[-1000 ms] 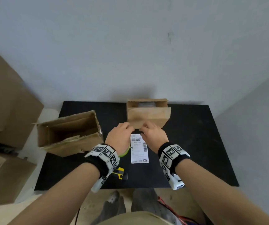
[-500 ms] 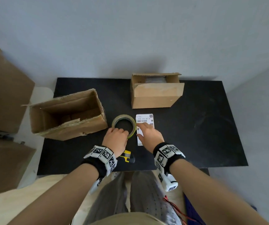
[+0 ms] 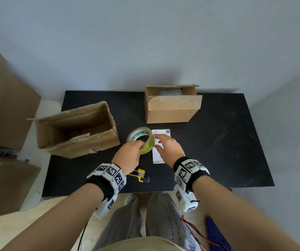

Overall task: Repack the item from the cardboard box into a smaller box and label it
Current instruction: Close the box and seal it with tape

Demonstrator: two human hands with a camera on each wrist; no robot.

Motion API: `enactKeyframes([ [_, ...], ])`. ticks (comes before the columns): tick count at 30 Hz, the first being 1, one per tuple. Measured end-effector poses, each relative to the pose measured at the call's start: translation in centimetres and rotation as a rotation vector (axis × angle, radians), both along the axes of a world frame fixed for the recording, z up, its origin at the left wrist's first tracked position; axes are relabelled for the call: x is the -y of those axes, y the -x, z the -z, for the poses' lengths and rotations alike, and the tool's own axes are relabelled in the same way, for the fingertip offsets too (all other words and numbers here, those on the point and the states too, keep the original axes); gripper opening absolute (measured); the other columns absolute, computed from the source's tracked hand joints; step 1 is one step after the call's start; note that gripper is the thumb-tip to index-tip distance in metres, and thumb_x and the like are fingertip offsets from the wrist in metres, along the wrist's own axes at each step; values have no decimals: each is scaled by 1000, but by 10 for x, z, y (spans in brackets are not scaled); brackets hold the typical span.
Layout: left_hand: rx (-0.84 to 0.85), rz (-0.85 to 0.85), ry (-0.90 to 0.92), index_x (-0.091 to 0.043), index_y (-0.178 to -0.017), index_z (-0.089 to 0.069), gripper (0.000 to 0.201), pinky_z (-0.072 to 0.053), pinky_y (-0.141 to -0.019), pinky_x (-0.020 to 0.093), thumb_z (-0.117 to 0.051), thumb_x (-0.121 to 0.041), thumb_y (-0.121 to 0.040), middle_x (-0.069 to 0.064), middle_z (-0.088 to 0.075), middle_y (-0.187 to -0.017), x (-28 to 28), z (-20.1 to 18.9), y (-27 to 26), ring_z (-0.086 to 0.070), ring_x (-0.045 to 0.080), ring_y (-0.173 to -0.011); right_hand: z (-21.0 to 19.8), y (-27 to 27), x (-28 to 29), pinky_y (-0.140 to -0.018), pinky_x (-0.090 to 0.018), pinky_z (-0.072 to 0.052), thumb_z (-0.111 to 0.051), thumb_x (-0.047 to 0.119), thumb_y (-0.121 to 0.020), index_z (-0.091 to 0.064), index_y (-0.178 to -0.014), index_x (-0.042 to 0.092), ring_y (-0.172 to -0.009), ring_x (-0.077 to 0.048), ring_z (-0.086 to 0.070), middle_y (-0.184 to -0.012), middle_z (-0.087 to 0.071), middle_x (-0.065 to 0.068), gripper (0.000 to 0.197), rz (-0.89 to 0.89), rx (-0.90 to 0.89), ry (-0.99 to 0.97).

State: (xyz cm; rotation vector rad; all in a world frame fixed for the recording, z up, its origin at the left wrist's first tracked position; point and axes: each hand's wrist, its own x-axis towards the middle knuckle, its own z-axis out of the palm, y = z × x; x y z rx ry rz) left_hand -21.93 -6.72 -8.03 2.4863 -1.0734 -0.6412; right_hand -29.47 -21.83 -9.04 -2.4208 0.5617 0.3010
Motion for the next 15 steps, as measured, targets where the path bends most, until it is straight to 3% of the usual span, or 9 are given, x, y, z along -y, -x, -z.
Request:
enactKeyframes([
  [8, -106, -53, 172, -15, -120, -53, 25, -51, -89, 35, -47, -21, -97, 4, -64, -112, -2, -32, 8, -62, 17, -101, -37, 11, -2, -90, -39, -47, -38, 16, -99, -52, -129, 14, -106, -26, -58, -123, -58, -7, 33, 91, 209, -19],
  [15, 10, 30, 285, -17, -105, -55, 12, -54, -79, 35, -54, -18, -93, 1, -66, -98, -12, -53, 6, -65, 14, -86, -63, 11, -5, -82, -44, -48, -38, 15, -98, -55, -120, 9, -93, -28, -58, -106, -59, -10, 29, 108, 396, 24],
])
